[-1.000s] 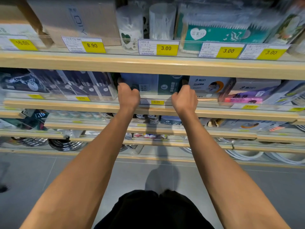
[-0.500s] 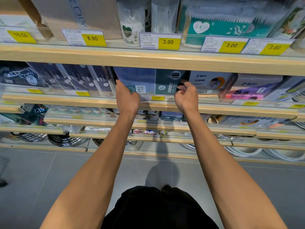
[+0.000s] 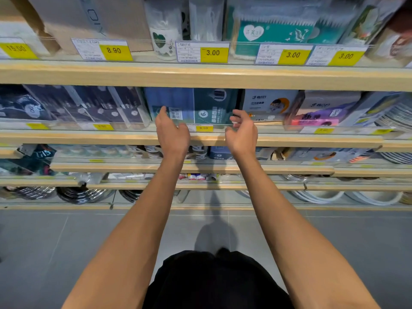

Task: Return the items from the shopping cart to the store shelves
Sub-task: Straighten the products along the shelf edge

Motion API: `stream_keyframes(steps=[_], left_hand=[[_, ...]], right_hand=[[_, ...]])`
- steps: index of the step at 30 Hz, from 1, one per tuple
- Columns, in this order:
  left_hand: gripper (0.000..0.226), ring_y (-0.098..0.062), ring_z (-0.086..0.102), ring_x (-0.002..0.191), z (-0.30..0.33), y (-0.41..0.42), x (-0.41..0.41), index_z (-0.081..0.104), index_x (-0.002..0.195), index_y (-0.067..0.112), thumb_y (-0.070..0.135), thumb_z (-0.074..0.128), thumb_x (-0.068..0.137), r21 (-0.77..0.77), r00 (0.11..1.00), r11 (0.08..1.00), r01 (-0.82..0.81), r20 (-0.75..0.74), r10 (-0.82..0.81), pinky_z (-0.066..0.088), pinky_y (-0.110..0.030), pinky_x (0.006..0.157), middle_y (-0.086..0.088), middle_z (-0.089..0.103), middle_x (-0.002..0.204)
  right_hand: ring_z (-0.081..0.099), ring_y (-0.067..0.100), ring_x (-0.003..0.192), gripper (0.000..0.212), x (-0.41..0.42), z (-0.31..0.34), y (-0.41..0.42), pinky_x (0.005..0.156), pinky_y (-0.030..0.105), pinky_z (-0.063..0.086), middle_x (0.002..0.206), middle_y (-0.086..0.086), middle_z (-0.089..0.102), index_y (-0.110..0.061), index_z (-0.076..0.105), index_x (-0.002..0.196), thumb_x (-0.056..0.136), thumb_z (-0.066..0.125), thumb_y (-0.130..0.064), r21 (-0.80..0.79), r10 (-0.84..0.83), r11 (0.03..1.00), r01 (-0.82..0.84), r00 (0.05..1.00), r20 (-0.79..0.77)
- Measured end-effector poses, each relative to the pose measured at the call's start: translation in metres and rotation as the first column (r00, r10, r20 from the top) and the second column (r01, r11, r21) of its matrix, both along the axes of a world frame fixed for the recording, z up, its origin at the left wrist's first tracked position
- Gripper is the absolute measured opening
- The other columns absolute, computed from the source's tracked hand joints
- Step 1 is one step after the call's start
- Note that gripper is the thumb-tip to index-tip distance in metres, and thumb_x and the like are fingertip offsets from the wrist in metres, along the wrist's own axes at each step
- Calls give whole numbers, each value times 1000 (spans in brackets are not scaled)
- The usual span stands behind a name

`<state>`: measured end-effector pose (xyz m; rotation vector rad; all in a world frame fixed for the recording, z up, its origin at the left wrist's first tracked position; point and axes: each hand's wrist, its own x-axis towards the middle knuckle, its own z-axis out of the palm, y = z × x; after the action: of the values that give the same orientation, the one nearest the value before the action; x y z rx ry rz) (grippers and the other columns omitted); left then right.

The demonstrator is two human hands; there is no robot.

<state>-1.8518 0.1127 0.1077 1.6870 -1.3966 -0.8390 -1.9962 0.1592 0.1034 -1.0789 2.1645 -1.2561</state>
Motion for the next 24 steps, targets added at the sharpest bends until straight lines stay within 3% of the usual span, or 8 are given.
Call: stream_keyframes(steps=[5,10,12,15,18,20,22,24], left_hand=[[44,-19,50,126,-6,10,0,46,136,12,4,56,93,-37,997,999,-15,-78,12,43,-39,108,-6,50,136],[24,-20,63,98,-8,31,-41,59,114,9,3,52,92,-119,963,978,172,-188,-192,54,-44,92,-7,65,108],[26,-18,64,104,-7,39,-67,61,119,9,5,52,94,-108,922,942,319,-195,-335,53,-41,97,-5,67,113],[48,-19,49,133,-7,43,-109,47,142,11,15,57,96,-37,860,879,475,-193,-473,40,-38,113,-6,54,142],[67,-21,33,145,-6,42,-154,26,154,12,21,58,95,50,893,902,429,-173,-416,30,-40,119,-6,36,157],[60,-24,43,136,-5,40,-173,34,146,13,19,60,93,69,933,938,339,-154,-325,39,-39,111,-7,45,148],[43,-24,53,120,-4,40,-189,43,129,12,15,62,90,59,959,967,248,-153,-237,47,-39,101,-6,52,131],[36,-23,55,112,-3,38,-200,45,120,9,11,62,88,49,977,985,166,-147,-157,49,-36,94,-8,53,122]], right_hand=[[62,14,90,39,-11,5,12,84,26,53,101,0,70,-10,66,120,85,55,3,-26,-61,998,60,998,-22],[63,12,92,35,-41,9,27,87,26,52,104,1,71,-13,68,117,86,58,0,-14,-184,983,185,983,15],[64,14,97,38,-58,10,34,90,27,52,109,3,70,-13,65,125,89,59,-3,12,-228,974,228,973,36],[64,22,114,47,-83,13,37,98,27,46,129,9,66,-10,56,138,92,55,-4,75,-186,980,185,983,4],[63,31,117,50,-111,19,32,101,36,48,127,14,67,-7,54,138,88,49,-3,156,-103,982,105,994,-17],[62,34,106,41,-124,23,29,91,40,50,112,14,68,-4,56,126,86,48,-3,201,-62,977,69,997,-38],[53,27,92,30,-137,25,28,78,34,42,99,8,59,-1,55,118,89,49,-1,223,-33,974,46,998,-59],[44,21,88,23,-144,25,29,73,27,34,95,5,49,3,55,115,92,52,-2,199,5,980,18,994,-113]])
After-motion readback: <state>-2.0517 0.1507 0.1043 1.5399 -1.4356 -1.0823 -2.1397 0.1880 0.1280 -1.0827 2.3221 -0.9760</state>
